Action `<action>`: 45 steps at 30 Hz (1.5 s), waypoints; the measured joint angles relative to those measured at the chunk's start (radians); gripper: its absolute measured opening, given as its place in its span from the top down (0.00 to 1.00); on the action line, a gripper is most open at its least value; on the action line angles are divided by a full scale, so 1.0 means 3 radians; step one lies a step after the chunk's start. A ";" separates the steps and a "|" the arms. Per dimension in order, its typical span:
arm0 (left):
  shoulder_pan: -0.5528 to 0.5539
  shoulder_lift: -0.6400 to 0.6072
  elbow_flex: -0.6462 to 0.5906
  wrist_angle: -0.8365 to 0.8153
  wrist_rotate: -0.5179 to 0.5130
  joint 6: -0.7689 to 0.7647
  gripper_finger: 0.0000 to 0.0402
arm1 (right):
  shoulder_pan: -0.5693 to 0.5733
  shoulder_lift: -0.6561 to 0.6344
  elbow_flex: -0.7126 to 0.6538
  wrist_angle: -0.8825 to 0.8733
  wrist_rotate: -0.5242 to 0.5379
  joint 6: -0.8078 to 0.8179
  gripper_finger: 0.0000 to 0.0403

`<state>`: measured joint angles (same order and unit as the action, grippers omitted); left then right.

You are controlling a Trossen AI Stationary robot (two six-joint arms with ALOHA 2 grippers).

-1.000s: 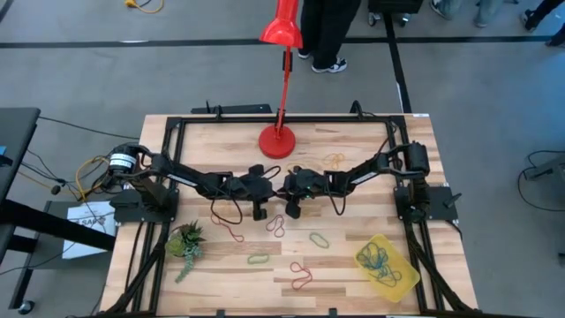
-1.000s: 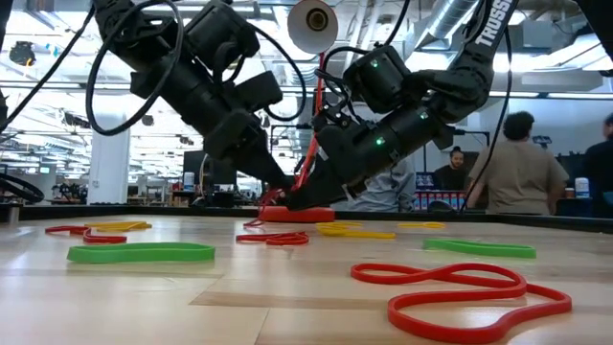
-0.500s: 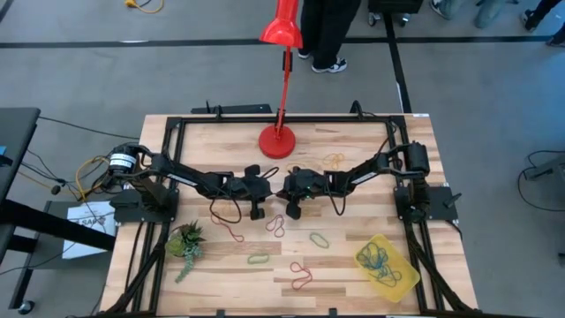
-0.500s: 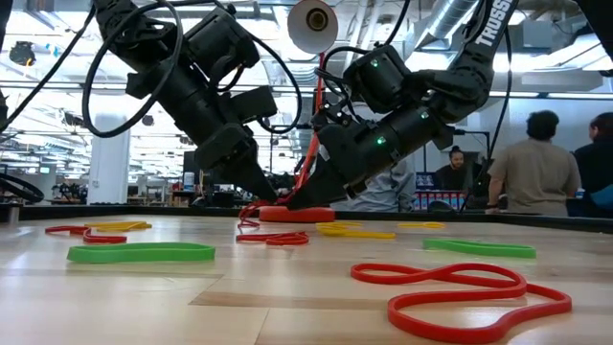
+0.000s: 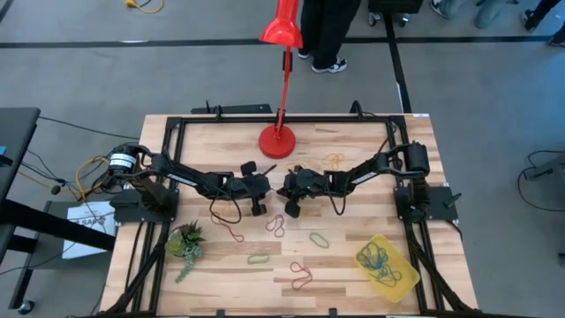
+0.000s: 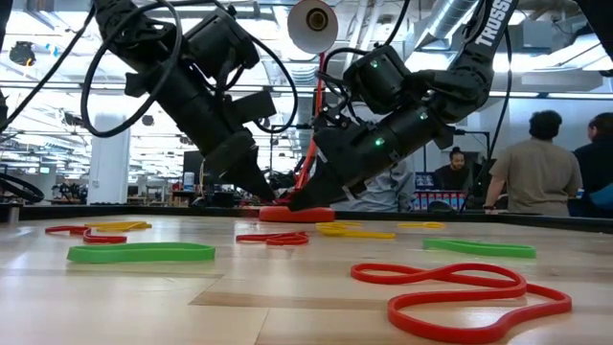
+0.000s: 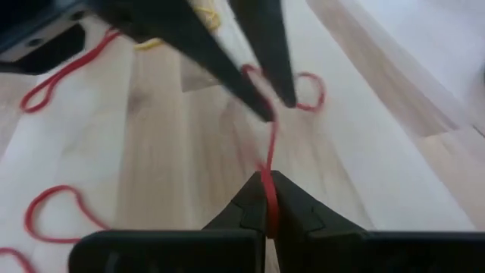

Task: Pick and place rubber bands into bin
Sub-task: Put the red rubber band into the container

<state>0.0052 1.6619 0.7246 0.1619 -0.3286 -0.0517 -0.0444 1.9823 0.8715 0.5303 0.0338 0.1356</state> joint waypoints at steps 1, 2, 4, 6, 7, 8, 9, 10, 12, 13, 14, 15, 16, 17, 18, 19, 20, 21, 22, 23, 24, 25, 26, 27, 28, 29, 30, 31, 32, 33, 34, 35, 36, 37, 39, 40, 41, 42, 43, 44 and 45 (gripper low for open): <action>-0.0002 0.0000 0.0000 0.0000 0.0007 -0.0001 0.85 | 0.0000 0.0000 0.0001 -0.0002 0.0015 0.0001 1.00; -0.0002 0.0000 0.0000 0.0001 0.0009 -0.0001 0.82 | 0.0000 0.0000 0.0000 0.0000 0.0045 0.0008 1.00; -0.0001 0.0000 0.0000 0.0000 -0.0002 -0.0004 0.77 | 0.0015 0.0000 0.0000 0.0000 0.0097 0.0044 1.00; 0.0000 0.0000 0.0000 0.0001 -0.0072 -0.0007 0.73 | 0.0018 0.0000 0.0001 -0.0002 0.0165 0.0110 1.00; 0.0001 0.0000 -0.0001 0.0001 -0.0123 -0.0011 0.71 | 0.0019 0.0000 0.0000 -0.0002 0.0169 0.0155 1.00; 0.0000 0.0000 0.0000 -0.0005 -0.0181 -0.0014 0.69 | 0.0019 -0.0011 0.0000 -0.0010 0.0169 0.0198 1.00; 0.0001 0.0000 0.0000 -0.0019 -0.0257 -0.0033 0.68 | 0.0019 -0.0051 0.0000 -0.0050 0.0169 0.0253 1.00; 0.0004 0.0000 0.0000 -0.0043 -0.0339 -0.0060 0.67 | 0.0019 -0.0117 -0.0003 -0.0075 0.0169 0.0299 1.00; 0.0004 0.0000 -0.0001 -0.0107 -0.0470 -0.0087 0.65 | 0.0025 -0.0300 0.0039 -0.0242 0.0172 0.0336 1.00; 0.0004 0.0001 -0.0001 -0.0142 -0.0520 -0.0089 0.65 | 0.0035 -0.0441 0.0056 -0.0444 0.0195 0.0337 1.00; 0.0004 0.0001 -0.0001 -0.0181 -0.0558 -0.0092 0.64 | 0.0057 -0.0577 0.0091 -0.0700 0.0249 0.0341 1.00; 0.0004 0.0001 -0.0001 -0.0226 -0.0587 -0.0104 0.64 | 0.0088 -0.0714 0.0148 -0.0972 0.0317 0.0346 1.00; 0.0004 0.0001 -0.0001 -0.0277 -0.0610 -0.0122 0.64 | 0.0125 -0.0871 0.0206 -0.1294 0.0371 0.0348 1.00; 0.0004 0.0001 -0.0003 -0.0318 -0.0614 -0.0144 0.64 | 0.0169 -0.1027 0.0267 -0.1649 0.0420 0.0361 1.00; 0.0004 0.0001 -0.0003 -0.0365 -0.0614 -0.0173 0.64 | 0.0217 -0.1172 0.0332 -0.2001 0.0459 0.0410 1.00; 0.0004 0.0001 -0.0003 -0.0418 -0.0614 -0.0205 0.64 | 0.0273 -0.1308 0.0403 -0.2365 0.0488 0.0499 1.00; 0.0004 0.0002 -0.0003 -0.0461 -0.0613 -0.0231 0.64 | 0.0329 -0.1431 0.0469 -0.2755 0.0498 0.0635 1.00; 0.0004 0.0003 -0.0003 -0.0497 -0.0612 -0.0262 0.64 | 0.0399 -0.1552 0.0534 -0.3149 0.0496 0.0823 1.00; 0.0004 0.0003 -0.0003 -0.0531 -0.0612 -0.0291 0.64 | 0.0485 -0.1668 0.0594 -0.3511 0.0496 0.1046 1.00; 0.0004 0.0003 -0.0003 -0.0566 -0.0613 -0.0311 0.64 | 0.0584 -0.1776 0.0667 -0.3852 0.0495 0.1317 1.00; 0.0004 0.0003 -0.0003 -0.0589 -0.0613 -0.0314 0.64 | 0.0697 -0.1885 0.0730 -0.4150 0.0492 0.1595 1.00; 0.0004 0.0003 -0.0003 -0.0595 -0.0614 -0.0314 0.64 | 0.0826 -0.1990 0.0782 -0.4458 0.0491 0.1868 1.00; 0.0004 0.0003 -0.0004 -0.0587 -0.0613 -0.0309 0.64 | 0.0955 -0.2090 0.0830 -0.4709 0.0492 0.2130 1.00; 0.0004 0.0003 -0.0008 -0.0570 -0.0613 -0.0296 0.64 | 0.1098 -0.2173 0.0865 -0.4896 0.0493 0.2401 1.00; 0.0004 0.0003 -0.0010 -0.0571 -0.0613 -0.0285 0.64 | 0.1254 -0.2260 0.0887 -0.5074 0.0496 0.2676 1.00; 0.0004 0.0003 -0.0014 -0.0576 -0.0613 -0.0278 0.64 | 0.1415 -0.2338 0.0891 -0.5226 0.0493 0.2966 1.00; 0.0004 0.0003 -0.0017 -0.0578 -0.0613 -0.0276 0.64 | 0.1588 -0.2400 0.0892 -0.5324 0.0488 0.3248 1.00; 0.0004 0.0003 -0.0024 -0.0570 -0.0612 -0.0275 0.64 | 0.1799 -0.2447 0.0894 -0.5401 0.0462 0.3536 1.00; 0.0004 0.0003 -0.0027 -0.0578 -0.0607 -0.0275 0.64 | 0.2007 -0.2472 0.0894 -0.5469 0.0434 0.3800 1.00; 0.0004 0.0003 -0.0028 -0.0596 -0.0600 -0.0276 0.64 | 0.2223 -0.2479 0.0894 -0.5521 0.0418 0.4046 1.00; 0.0004 0.0003 -0.0028 -0.0613 -0.0590 -0.0278 0.64 | 0.2432 -0.2471 0.0894 -0.5540 0.0416 0.4269 1.00; 0.0004 0.0003 -0.0028 -0.0625 -0.0589 -0.0278 0.64 | 0.2628 -0.2448 0.0895 -0.5545 0.0409 0.4472 1.00; 0.0004 0.0003 -0.0028 -0.0629 -0.0588 -0.0278 0.64 | 0.2827 -0.2411 0.0895 -0.5557 0.0404 0.4674 1.00; 0.0004 0.0003 -0.0028 -0.0628 -0.0587 -0.0278 0.64 | 0.3015 -0.2363 0.0894 -0.5560 0.0407 0.4881 0.99; 0.0004 0.0003 -0.0028 -0.0629 -0.0586 -0.0281 0.64 | 0.3342 -0.2240 0.0894 -0.5519 0.0407 0.5352 0.99; 0.0004 0.0003 -0.0028 -0.0629 -0.0581 -0.0283 0.64 | 0.3482 -0.2167 0.0894 -0.5495 0.0404 0.5578 0.99; 0.0004 0.0003 -0.0028 -0.0628 -0.0581 -0.0286 0.64 | 0.3606 -0.2092 0.0894 -0.5483 0.0403 0.5764 0.99; 0.0004 0.0003 -0.0028 -0.0629 -0.0582 -0.0286 0.64 | 0.3717 -0.2021 0.0894 -0.5490 0.0402 0.5917 0.99; 0.0004 0.0003 -0.0028 -0.0629 -0.0579 -0.0289 0.64 | 0.3814 -0.1944 0.0894 -0.5510 0.0401 0.6033 0.99; 0.0004 0.0003 -0.0028 -0.0628 -0.0579 -0.0300 0.64 | 0.3898 -0.1862 0.0894 -0.5535 0.0396 0.6131 0.99; 0.0004 0.0003 -0.0028 -0.0627 -0.0579 -0.0313 0.64 | 0.3966 -0.1779 0.0894 -0.5552 0.0393 0.6215 0.99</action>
<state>0.0063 1.6627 0.7162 -0.0261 -0.5022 -0.1456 1.1455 1.4485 1.1397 -1.1352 0.1516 2.0002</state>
